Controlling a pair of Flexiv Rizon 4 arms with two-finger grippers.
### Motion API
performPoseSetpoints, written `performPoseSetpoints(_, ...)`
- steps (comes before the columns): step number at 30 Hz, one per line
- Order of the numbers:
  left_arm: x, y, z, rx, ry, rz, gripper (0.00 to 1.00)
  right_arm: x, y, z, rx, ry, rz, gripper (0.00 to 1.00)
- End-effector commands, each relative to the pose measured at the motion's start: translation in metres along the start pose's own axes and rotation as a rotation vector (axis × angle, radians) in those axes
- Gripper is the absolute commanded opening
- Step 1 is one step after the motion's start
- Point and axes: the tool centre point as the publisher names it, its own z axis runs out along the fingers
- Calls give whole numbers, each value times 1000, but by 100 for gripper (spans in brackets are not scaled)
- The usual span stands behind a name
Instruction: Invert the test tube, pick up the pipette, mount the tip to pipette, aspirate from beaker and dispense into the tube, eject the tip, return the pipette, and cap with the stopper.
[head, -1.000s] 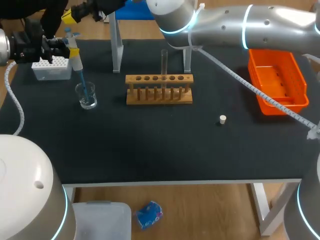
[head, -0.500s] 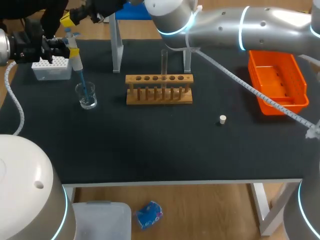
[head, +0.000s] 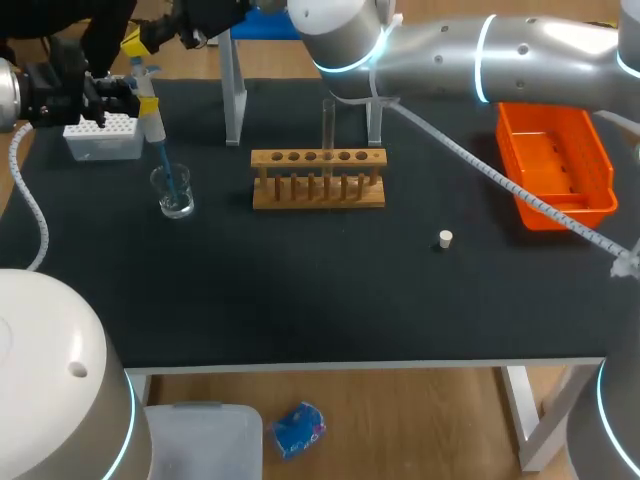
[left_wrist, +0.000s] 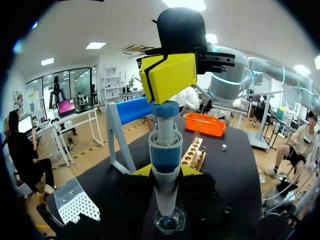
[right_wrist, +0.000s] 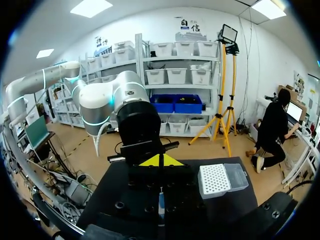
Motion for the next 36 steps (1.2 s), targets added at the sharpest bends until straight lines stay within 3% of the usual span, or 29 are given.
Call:
performPoseSetpoints(1, 1, 0, 0, 4, -3, 3, 0, 0, -3, 0, -2, 2, 2, 0)
performPoseSetpoints(36, 1, 0, 0, 4, -3, 3, 0, 3, -26, 7, -8, 20, 26, 0)
